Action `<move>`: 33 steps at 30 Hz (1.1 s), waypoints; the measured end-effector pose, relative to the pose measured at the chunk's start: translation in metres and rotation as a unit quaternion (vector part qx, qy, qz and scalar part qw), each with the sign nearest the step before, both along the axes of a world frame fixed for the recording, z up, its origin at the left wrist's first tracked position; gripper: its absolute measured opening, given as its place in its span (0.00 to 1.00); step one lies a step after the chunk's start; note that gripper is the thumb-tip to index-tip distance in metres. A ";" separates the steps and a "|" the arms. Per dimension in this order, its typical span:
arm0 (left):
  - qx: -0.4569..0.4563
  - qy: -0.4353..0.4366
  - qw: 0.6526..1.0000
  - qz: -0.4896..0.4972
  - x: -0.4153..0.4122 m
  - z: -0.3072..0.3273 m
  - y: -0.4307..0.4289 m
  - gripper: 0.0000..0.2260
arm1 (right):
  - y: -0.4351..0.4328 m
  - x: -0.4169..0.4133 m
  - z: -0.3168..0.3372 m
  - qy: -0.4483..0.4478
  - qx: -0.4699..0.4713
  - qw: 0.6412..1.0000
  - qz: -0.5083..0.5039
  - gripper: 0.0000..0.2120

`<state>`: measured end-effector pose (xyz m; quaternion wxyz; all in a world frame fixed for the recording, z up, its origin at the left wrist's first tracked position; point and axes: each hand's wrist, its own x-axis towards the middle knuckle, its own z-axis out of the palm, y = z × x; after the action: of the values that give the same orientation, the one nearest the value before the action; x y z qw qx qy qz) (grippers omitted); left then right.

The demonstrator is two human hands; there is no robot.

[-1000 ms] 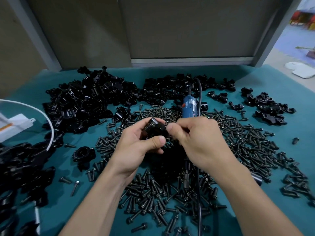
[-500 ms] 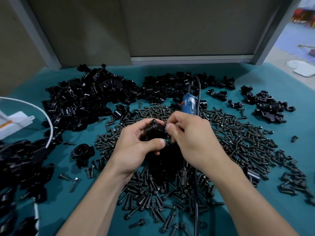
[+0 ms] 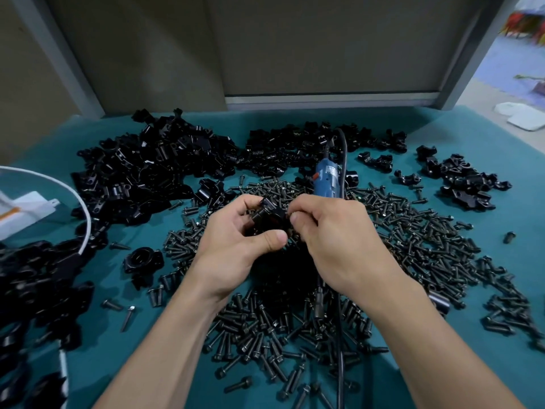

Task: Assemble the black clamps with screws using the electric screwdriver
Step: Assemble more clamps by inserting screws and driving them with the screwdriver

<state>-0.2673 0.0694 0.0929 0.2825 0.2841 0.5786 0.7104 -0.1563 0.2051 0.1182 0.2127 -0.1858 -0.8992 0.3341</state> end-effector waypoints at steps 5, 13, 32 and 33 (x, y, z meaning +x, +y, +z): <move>-0.041 0.080 0.996 0.024 0.001 0.000 -0.002 0.18 | -0.003 -0.002 0.000 -0.057 0.082 0.995 0.001 0.17; -0.094 0.110 0.984 0.103 0.001 -0.013 0.001 0.14 | 0.013 0.006 0.003 -0.017 0.011 0.999 -0.031 0.21; -0.086 -0.114 0.988 0.066 -0.001 0.000 -0.005 0.21 | 0.041 -0.004 0.019 0.042 -0.537 0.823 -0.183 0.10; -0.101 -0.088 0.988 0.078 -0.001 -0.001 -0.005 0.20 | 0.040 -0.001 0.021 0.087 -0.588 0.791 -0.144 0.13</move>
<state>-0.2688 0.0644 0.0922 0.3035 0.1439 0.6408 0.6903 -0.1573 0.2453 0.1388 0.1854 -0.3721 -0.4696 0.7789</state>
